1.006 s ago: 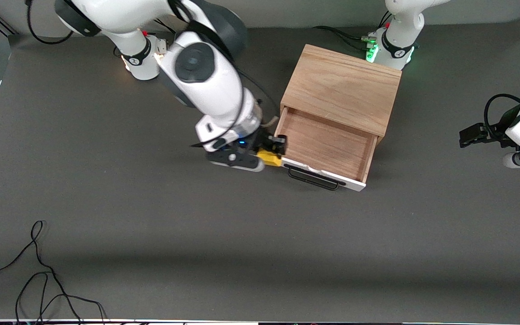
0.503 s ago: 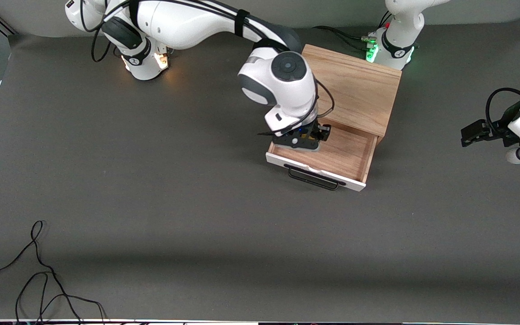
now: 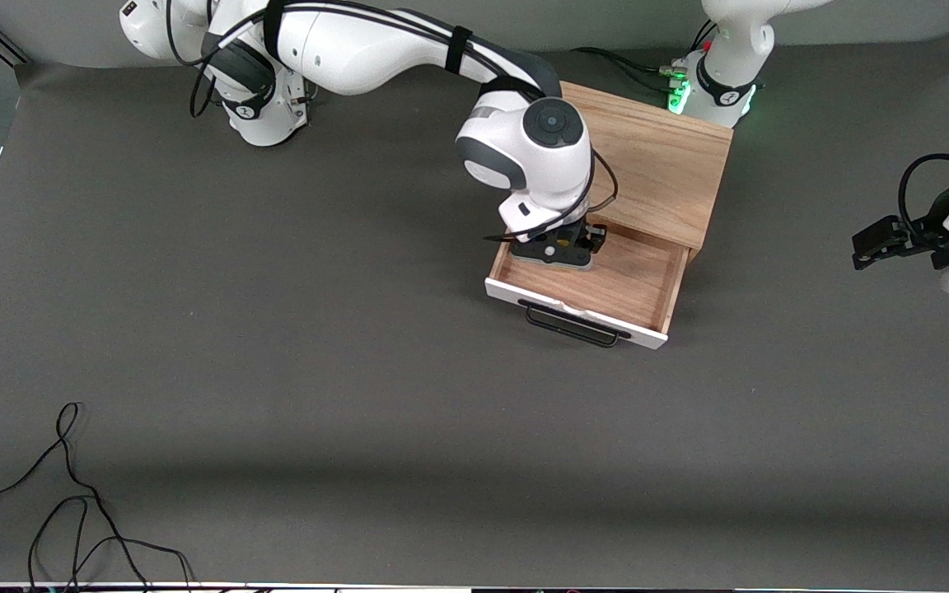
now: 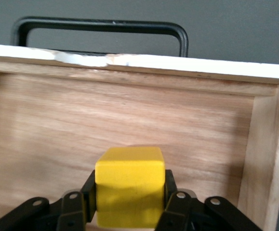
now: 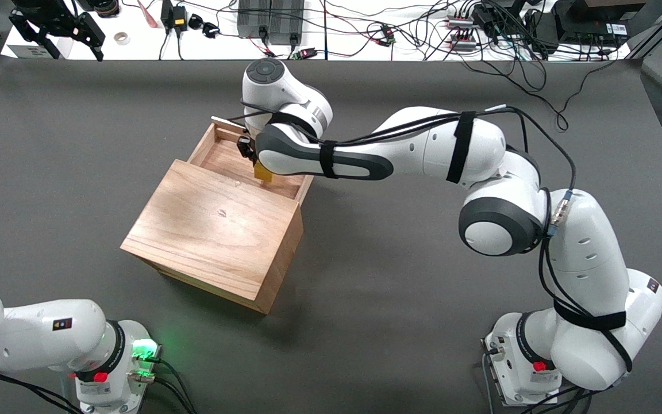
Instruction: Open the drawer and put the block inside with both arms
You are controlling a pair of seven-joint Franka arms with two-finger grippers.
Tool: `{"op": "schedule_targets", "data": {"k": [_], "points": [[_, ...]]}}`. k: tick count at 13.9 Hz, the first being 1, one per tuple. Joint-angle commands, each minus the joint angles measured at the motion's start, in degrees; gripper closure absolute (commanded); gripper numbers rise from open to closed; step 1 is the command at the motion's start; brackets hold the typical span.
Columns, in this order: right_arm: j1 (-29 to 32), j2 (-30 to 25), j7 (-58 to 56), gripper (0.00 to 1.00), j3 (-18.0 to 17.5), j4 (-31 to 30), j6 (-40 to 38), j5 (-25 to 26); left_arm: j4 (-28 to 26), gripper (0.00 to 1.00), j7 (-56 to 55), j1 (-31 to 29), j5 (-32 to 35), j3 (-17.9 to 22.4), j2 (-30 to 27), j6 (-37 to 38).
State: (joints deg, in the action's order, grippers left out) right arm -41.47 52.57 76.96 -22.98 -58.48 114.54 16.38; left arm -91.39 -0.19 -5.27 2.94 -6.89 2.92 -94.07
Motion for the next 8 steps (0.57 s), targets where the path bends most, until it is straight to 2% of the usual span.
{"op": "schedule_targets", "data": {"k": [1, 2, 3, 4, 5, 8], "points": [[-0.5, 0.1, 2.1, 0.8, 0.2, 0.3, -0.1, 1.7, 0.0, 0.0, 0.9, 8.1, -0.7, 7.6, -1.1, -0.1], [-0.5, 0.1, 2.1, 0.64, 0.2, 0.4, -0.1, 1.7, 0.0, 0.0, 0.9, 8.3, -0.7, 7.7, -1.1, -0.1], [-0.5, 0.1, 2.2, 0.58, 0.1, 0.6, 0.0, 1.6, 0.0, 0.0, 0.9, 9.0, -0.7, 7.9, -1.1, -0.1], [-0.5, -0.1, 2.4, 0.03, 0.2, 0.7, -0.1, 1.6, 0.0, 0.0, 0.9, 9.6, -0.6, 8.7, -1.2, -0.1], [-0.4, -0.3, 2.4, 0.0, 0.2, 0.9, -0.1, 1.6, 0.0, 0.0, 0.9, 9.3, -0.6, 8.7, -1.2, -0.1], [0.6, -2.9, 2.1, 0.0, 0.4, 1.2, -1.6, 1.4, -0.4, 0.0, 0.9, 9.0, -0.7, 8.7, -1.3, 0.0]]}}
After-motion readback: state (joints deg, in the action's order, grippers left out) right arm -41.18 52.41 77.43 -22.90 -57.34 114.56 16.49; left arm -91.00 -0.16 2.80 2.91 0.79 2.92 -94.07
